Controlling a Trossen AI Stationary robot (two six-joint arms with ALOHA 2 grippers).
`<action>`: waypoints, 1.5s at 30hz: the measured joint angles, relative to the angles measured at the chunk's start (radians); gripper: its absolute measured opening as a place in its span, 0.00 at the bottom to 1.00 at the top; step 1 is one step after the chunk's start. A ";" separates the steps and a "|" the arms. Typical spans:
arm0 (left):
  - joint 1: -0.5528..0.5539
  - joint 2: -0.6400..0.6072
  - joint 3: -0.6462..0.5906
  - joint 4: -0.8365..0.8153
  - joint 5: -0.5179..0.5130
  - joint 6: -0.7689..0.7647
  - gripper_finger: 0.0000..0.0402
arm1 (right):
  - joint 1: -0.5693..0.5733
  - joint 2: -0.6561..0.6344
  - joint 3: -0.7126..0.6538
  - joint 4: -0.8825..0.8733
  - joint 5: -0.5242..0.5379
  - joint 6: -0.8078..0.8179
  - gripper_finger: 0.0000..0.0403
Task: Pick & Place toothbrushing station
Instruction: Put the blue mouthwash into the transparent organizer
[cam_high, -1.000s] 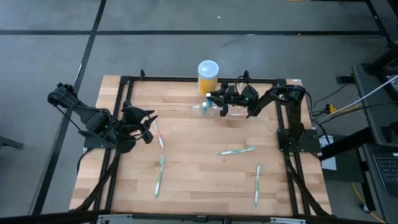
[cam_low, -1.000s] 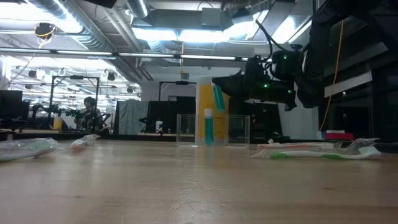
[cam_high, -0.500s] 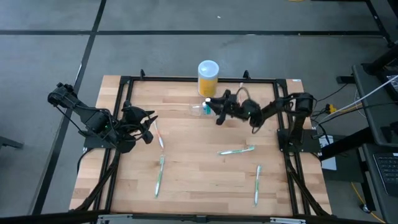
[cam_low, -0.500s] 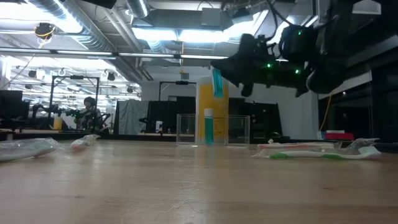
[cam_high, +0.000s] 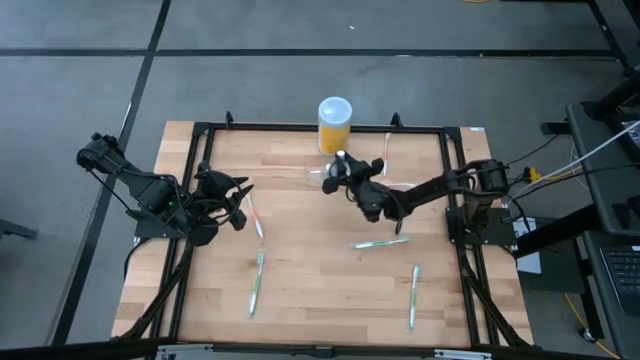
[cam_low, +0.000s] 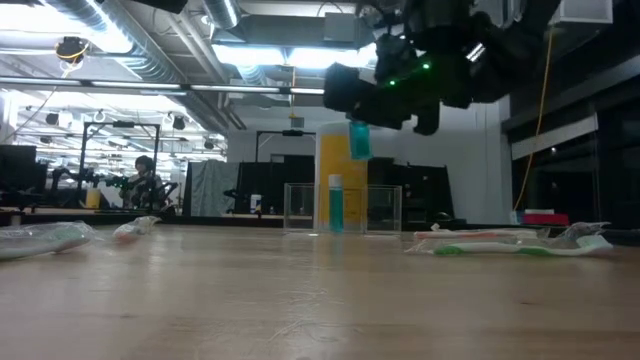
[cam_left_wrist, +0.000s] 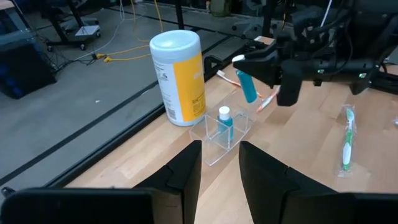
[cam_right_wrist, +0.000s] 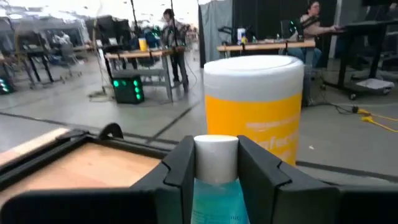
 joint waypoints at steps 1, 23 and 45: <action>0.000 0.000 0.000 0.000 0.000 0.000 0.26 | -0.003 0.000 0.015 -0.041 0.002 0.023 0.23; 0.000 0.001 -0.062 0.013 0.057 -0.108 0.26 | 0.089 -0.001 0.066 -0.151 -0.060 0.235 0.23; 0.047 0.004 -0.072 0.692 0.460 0.199 0.51 | 0.250 -0.187 0.067 0.202 -0.930 0.212 0.23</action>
